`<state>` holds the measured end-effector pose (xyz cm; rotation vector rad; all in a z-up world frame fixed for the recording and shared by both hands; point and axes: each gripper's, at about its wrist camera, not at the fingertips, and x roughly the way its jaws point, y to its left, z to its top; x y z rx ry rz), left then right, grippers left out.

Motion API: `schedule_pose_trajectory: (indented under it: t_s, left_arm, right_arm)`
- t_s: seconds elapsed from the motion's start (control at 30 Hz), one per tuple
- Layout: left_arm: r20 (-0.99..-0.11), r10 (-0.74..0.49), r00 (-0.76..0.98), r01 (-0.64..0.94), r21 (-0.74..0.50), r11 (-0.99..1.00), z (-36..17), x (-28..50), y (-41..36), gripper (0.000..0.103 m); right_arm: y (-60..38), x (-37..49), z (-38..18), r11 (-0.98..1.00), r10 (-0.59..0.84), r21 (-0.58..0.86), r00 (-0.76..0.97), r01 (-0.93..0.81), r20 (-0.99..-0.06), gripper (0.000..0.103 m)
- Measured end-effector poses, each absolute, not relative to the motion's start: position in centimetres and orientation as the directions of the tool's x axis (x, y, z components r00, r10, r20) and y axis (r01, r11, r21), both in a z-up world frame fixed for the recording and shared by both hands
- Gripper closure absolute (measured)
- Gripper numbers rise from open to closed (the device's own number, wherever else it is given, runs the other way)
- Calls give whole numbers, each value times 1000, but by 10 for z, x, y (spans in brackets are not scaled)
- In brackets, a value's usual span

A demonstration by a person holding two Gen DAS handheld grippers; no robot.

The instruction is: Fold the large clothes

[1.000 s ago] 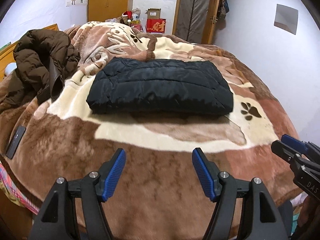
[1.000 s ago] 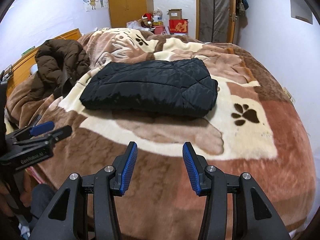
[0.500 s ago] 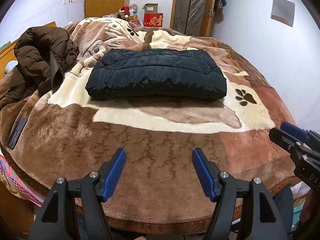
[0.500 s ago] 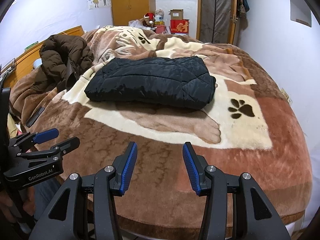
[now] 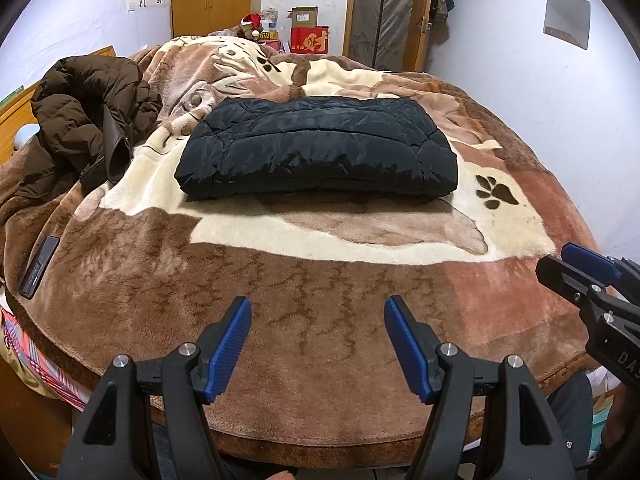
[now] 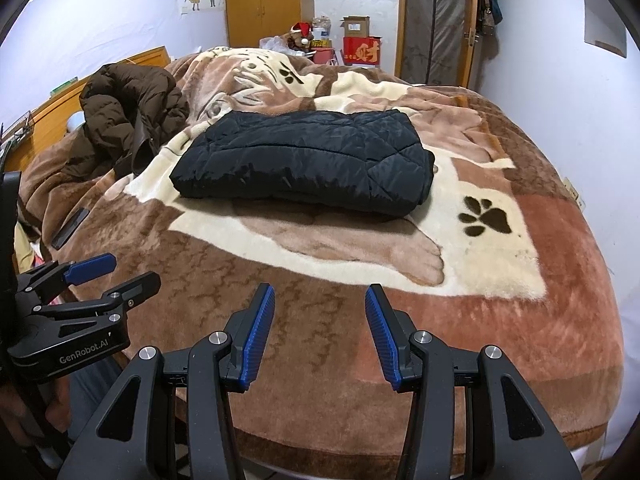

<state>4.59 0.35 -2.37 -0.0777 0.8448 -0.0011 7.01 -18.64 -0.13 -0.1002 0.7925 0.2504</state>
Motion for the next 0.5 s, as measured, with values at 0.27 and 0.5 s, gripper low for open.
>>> schedule_pose_trajectory:
  t_s: [0.27, 0.5]
  left_arm:
    - [-747, -29, 664, -30, -65, 997, -24, 45, 4, 32]
    - [-742, -21, 670, -31, -56, 998, -23, 43, 4, 32]
  right_arm:
    - [-185, 70, -3, 965, 185, 3, 673, -261, -716, 55]
    - [-186, 69, -3, 965, 184, 1, 674, -263, -716, 55]
